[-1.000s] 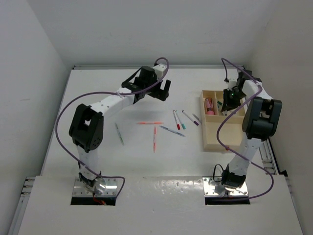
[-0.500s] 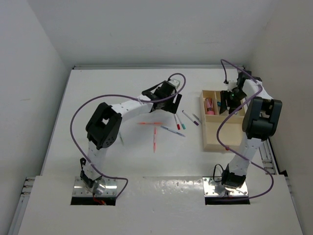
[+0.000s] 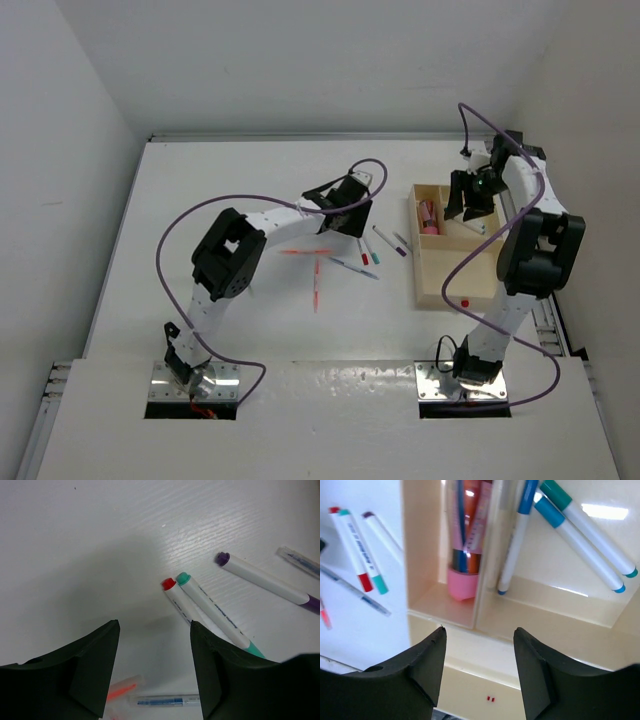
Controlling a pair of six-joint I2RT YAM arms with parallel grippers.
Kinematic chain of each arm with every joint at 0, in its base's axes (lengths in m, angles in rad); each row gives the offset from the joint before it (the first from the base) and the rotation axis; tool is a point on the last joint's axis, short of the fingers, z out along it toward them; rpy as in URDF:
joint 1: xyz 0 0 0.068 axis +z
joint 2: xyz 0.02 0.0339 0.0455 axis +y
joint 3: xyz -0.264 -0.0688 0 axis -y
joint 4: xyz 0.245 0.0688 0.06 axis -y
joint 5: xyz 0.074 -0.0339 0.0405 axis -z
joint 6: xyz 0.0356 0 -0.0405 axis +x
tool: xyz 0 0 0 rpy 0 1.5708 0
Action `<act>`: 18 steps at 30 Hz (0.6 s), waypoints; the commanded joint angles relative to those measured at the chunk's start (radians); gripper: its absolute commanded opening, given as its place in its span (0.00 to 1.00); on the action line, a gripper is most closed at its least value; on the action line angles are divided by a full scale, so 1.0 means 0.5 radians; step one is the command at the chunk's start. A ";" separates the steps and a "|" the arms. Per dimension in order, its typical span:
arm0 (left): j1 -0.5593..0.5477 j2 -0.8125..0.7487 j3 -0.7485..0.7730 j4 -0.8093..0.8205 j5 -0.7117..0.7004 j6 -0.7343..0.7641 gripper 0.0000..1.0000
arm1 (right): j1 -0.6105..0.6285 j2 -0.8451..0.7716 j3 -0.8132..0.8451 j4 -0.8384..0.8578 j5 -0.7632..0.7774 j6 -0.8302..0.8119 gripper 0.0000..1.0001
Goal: Sort the stationery into containers
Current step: Grab a piece of stationery with the left arm
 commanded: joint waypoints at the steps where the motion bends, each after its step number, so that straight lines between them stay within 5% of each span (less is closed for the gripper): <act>1: -0.040 0.036 0.115 -0.008 -0.015 -0.054 0.65 | 0.023 -0.136 0.101 -0.046 -0.108 0.026 0.56; 18: -0.096 0.156 0.069 -0.075 -0.076 -0.051 0.52 | 0.026 -0.105 0.162 -0.104 -0.154 0.032 0.56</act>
